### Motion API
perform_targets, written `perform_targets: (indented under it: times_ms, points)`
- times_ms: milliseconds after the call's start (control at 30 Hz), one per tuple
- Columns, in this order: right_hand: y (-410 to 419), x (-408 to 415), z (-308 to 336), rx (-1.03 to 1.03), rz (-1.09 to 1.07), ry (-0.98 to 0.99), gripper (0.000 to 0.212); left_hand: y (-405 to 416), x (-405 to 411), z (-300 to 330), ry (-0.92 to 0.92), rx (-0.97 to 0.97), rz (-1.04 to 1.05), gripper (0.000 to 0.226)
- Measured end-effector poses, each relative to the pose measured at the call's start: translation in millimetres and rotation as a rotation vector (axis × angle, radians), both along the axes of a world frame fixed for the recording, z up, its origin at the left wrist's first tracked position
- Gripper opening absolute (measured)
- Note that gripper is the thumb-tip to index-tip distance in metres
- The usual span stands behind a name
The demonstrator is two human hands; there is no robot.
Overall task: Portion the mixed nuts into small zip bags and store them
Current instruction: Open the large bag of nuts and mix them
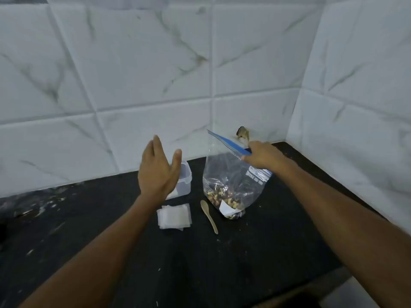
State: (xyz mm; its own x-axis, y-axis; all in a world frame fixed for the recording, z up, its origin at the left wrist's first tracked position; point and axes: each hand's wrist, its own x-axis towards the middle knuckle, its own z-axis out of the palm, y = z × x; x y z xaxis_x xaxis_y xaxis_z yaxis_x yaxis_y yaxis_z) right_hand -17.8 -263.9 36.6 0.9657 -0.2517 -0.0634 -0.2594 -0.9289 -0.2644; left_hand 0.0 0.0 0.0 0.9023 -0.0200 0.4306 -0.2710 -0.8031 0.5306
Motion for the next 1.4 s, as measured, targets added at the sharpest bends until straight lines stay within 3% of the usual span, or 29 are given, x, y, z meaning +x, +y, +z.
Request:
perform_targets:
  times_ms: [200,300,400,533,633,833,900,1000,1033,1167,1333,1400]
  points:
    - [6.4,2.7,-24.7,0.005,-0.047,-0.060,0.016,-27.0,-3.0,-15.5,0.077,-0.053,0.007,0.062]
    - [23.7,4.8,-28.6,0.037,-0.040,-0.046,0.023,-30.9,7.8,-19.7,0.132,-0.124,-0.007,0.049]
    - [46.9,8.6,-30.9,0.152,-0.029,0.047,0.022,-32.9,23.1,-27.8,0.240,-0.204,-0.075,0.021]
    - [74.5,9.3,-35.3,0.337,-0.019,0.141,0.015,-36.8,33.3,-33.8,0.564,-0.500,-0.253,0.044]
    - [89.2,9.3,-45.3,0.396,0.001,0.145,0.013,-40.2,31.3,-35.6,0.718,-0.697,-0.300,0.041]
    - [109.5,8.5,-55.8,0.235,0.073,0.148,0.018,-37.9,35.4,-44.1,0.712,-0.800,-0.237,0.023]
    - [111.4,9.1,-53.1,0.356,0.066,0.211,0.014,-37.0,38.2,-44.7,0.718,-0.773,-0.237,0.022]
    - [106.6,10.2,-42.8,0.812,-0.045,0.215,0.025,-34.6,42.7,-37.1,0.792,-0.803,-0.293,0.022]
    - [101.5,12.1,-41.2,0.877,-0.045,0.172,0.027,-34.4,44.5,-34.8,0.822,-0.822,-0.300,0.022]
    - [84.8,21.9,-39.5,0.881,0.007,0.117,0.026,-41.4,46.6,-24.8,0.936,-0.883,-0.302,0.020]
    - [70.4,32.2,-34.2,0.885,0.088,0.146,0.015,-53.4,53.3,-24.5,0.952,-0.899,-0.297,0.040]
    - [63.7,33.8,-33.6,0.912,0.068,0.134,0.008,-55.7,55.3,-27.7,0.952,-0.905,-0.306,0.037]
